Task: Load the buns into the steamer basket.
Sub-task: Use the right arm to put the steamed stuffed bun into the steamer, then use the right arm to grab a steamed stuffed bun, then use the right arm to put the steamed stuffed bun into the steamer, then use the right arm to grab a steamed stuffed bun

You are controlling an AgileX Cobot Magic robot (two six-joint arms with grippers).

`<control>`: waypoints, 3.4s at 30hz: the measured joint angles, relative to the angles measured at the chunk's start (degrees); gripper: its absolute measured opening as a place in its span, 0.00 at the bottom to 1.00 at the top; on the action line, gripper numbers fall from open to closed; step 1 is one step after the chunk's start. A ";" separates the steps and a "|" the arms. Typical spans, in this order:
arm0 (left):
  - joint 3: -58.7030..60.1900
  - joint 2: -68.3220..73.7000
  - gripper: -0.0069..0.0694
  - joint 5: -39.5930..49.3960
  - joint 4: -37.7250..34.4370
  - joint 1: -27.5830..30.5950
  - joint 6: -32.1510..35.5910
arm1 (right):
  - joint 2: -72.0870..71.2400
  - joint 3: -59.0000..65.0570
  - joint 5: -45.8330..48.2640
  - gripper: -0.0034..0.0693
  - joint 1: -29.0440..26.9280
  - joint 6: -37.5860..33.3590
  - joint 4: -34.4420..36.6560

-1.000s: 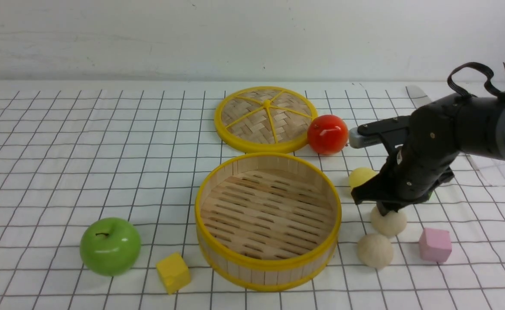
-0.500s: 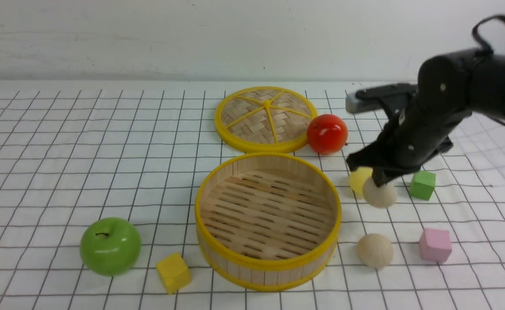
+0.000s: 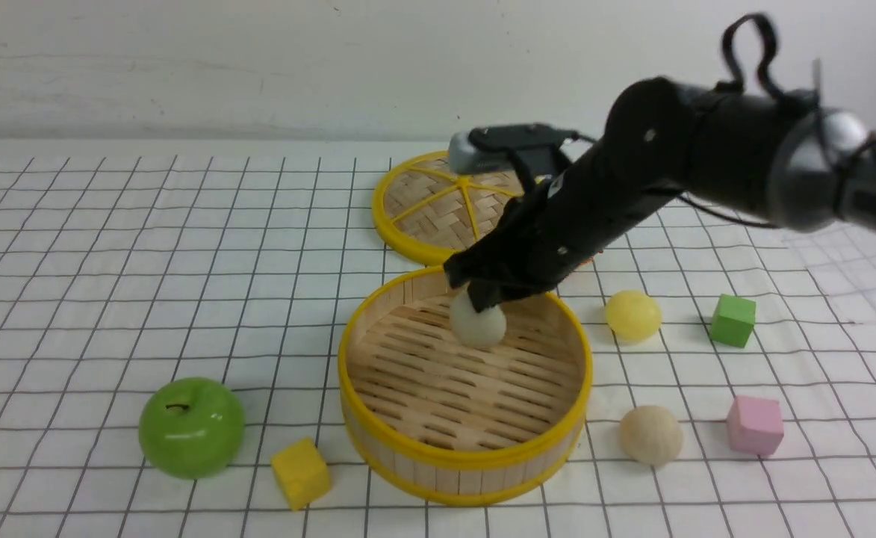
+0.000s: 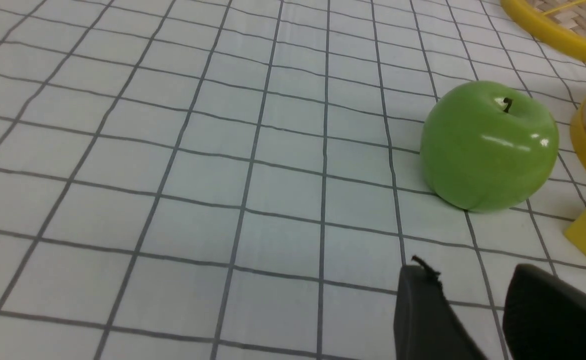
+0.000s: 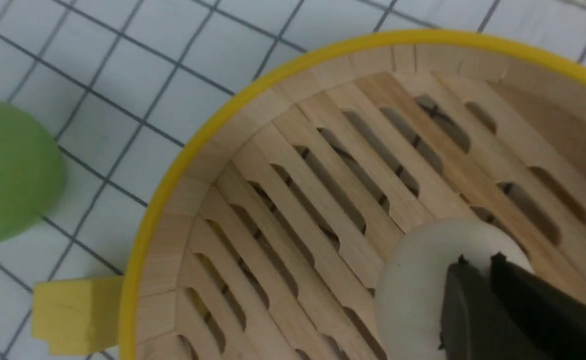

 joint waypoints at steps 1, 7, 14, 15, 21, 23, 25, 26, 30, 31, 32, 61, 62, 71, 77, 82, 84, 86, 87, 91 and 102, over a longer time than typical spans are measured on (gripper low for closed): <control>0.00 0.00 0.40 0.00 0.00 0.00 0.00 | 1.11 0.00 -0.41 0.18 0.12 0.07 -0.32; 0.00 0.00 0.40 0.00 0.00 0.00 0.00 | 2.22 -0.41 -0.80 0.48 0.06 1.39 -0.86; 0.00 0.00 0.40 0.00 0.00 0.00 0.00 | -2.93 -5.62 6.57 0.78 -3.43 1.58 -6.63; 0.00 0.00 0.40 0.00 0.00 0.00 0.00 | -3.39 -5.82 6.87 0.78 -3.99 1.58 -7.35; 0.00 0.00 0.40 0.00 0.00 0.00 0.00 | -2.81 -5.35 8.26 0.77 -9.63 5.36 -17.84; 0.00 0.00 0.40 0.00 0.00 0.00 0.00 | -1.76 -5.14 8.33 0.75 -10.86 6.76 -19.00; 0.00 0.00 0.40 0.00 0.00 0.00 0.00 | -0.01 -5.02 8.09 0.72 -12.47 8.51 -19.98; 0.00 0.00 0.40 0.00 0.00 0.00 0.00 | 1.00 -4.91 7.83 0.70 -13.29 9.40 -20.13; 0.00 0.00 0.40 0.00 0.00 0.00 0.00 | 3.76 -4.78 6.74 0.63 -14.81 10.48 -19.46; 0.00 0.00 0.40 0.00 0.00 0.00 0.00 | 4.70 -4.78 6.16 0.61 -15.01 10.55 -18.91; 0.00 0.00 0.40 0.00 0.00 0.00 0.00 | 5.20 -4.78 5.79 0.59 -15.00 10.55 -18.56; 0.00 0.00 0.40 0.00 0.00 0.00 0.00 | 0.78 -9.72 17.23 0.06 -5.35 9.31 -5.61; 0.00 0.00 0.40 0.00 0.00 0.00 0.00 | 1.46 -9.72 16.83 0.06 -4.87 9.31 -5.90; 0.00 0.00 0.40 0.00 0.00 0.00 0.00 | 6.20 -9.28 16.22 0.27 -4.03 11.95 -8.55; 0.00 0.00 0.40 0.00 0.00 0.00 0.00 | 2.64 -9.28 21.89 0.50 -3.99 12.11 -10.61; 0.00 0.00 0.40 0.00 0.00 0.00 0.00 | -2.77 -8.79 27.61 0.58 -3.99 12.48 -13.82; 0.00 0.00 0.40 0.00 0.00 0.00 0.00 | -5.83 -6.36 27.78 0.58 -3.99 12.48 -14.34; 0.00 0.00 0.40 0.00 0.00 0.00 0.00 | -7.98 -3.72 26.90 0.58 -3.99 12.48 -14.34; 0.00 0.00 0.40 0.00 0.00 0.00 0.00 | -9.57 -1.38 25.88 0.58 -3.99 12.48 -14.34; 0.00 0.00 0.40 0.00 0.00 0.00 0.00 | -15.38 10.28 20.42 0.58 -3.99 13.33 -14.58; 0.00 0.00 0.40 0.00 0.00 0.00 0.00 | -17.16 29.78 1.00 0.52 -3.99 13.57 -18.46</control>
